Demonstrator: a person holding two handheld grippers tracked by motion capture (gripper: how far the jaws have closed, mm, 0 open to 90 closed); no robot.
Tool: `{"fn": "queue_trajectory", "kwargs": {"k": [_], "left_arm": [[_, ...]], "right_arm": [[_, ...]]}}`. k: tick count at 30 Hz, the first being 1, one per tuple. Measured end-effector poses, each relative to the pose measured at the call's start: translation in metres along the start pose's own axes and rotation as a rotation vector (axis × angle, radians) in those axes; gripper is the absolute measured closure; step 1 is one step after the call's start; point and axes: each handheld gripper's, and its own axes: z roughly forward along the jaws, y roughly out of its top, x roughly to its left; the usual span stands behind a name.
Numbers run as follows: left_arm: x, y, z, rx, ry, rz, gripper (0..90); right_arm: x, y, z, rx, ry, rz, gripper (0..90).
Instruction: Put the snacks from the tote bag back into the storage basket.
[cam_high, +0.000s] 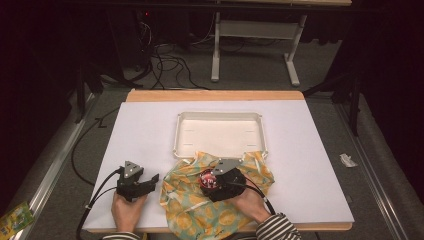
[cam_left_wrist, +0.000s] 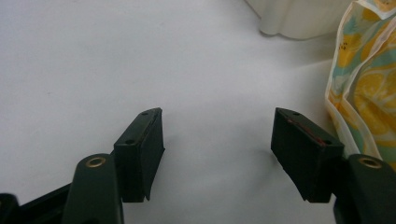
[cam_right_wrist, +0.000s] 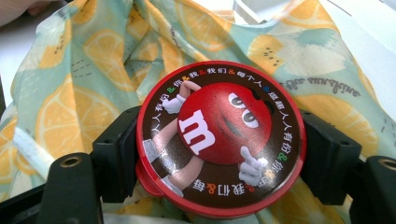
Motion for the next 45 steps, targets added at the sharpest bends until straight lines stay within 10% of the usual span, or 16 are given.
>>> {"fn": "queue_trajectory", "kwargs": {"k": [45], "left_arm": [[0.0,0.0,0.0,0.002,-0.001,0.0,34.2]], "right_arm": [[-0.019,0.006,-0.07,-0.085,-0.01,0.048,25.9]]}}
